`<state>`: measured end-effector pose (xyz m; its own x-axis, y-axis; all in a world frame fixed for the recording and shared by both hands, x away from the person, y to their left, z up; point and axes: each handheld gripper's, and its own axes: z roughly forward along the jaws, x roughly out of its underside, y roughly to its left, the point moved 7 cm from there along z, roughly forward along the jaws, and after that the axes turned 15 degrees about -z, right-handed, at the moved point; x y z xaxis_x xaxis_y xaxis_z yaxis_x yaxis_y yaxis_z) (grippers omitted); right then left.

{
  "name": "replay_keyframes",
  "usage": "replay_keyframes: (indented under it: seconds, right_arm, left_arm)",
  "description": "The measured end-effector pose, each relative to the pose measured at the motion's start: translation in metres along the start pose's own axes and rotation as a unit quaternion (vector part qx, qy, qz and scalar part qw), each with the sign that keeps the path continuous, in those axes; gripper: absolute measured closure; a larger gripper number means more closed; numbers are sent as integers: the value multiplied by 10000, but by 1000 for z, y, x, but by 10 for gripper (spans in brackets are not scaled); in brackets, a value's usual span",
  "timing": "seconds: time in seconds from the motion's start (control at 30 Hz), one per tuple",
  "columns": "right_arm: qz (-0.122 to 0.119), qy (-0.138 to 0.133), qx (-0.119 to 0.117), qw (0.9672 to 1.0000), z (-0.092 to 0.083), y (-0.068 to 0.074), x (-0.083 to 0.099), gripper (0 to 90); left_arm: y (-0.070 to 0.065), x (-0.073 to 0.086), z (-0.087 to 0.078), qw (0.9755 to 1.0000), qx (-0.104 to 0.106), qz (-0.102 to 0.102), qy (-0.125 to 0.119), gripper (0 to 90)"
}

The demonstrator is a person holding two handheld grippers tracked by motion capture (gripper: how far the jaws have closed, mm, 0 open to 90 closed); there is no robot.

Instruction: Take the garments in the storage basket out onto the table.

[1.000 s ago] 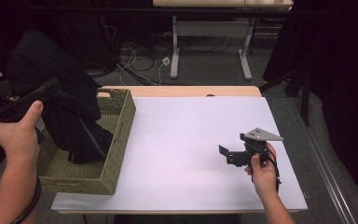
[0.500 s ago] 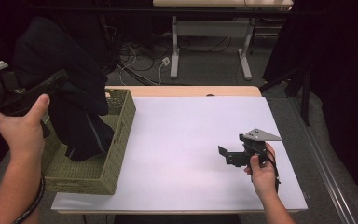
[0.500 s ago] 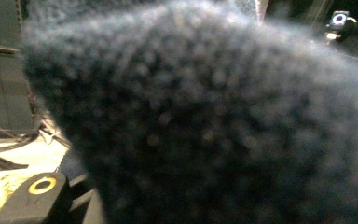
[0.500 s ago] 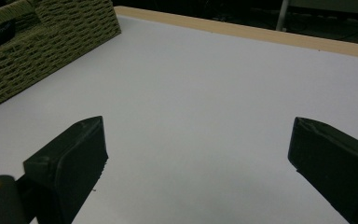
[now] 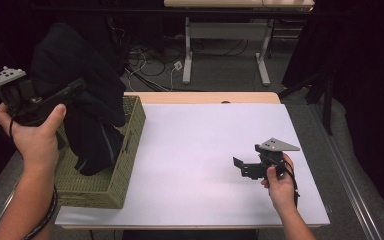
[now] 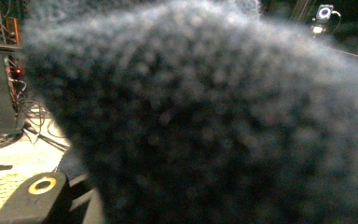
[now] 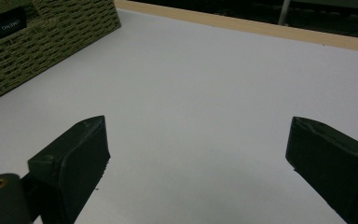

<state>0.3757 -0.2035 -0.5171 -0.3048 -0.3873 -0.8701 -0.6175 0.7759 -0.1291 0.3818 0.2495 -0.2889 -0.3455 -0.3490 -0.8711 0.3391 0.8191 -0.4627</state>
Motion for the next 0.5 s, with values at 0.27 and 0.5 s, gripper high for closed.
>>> replay_keyframes:
  seconds: [0.27, 0.5]
  right_arm:
    - [15, 11, -2, 10000, 0, 0, 1, 57]
    - [12, 11, 15, 10000, 2, -1, 2, 58]
  left_arm:
    - [-3, 6, 4, 10000, 57, 11, 64, 626]
    - [-9, 10, 7, 9999, 108, 65, 115, 625]
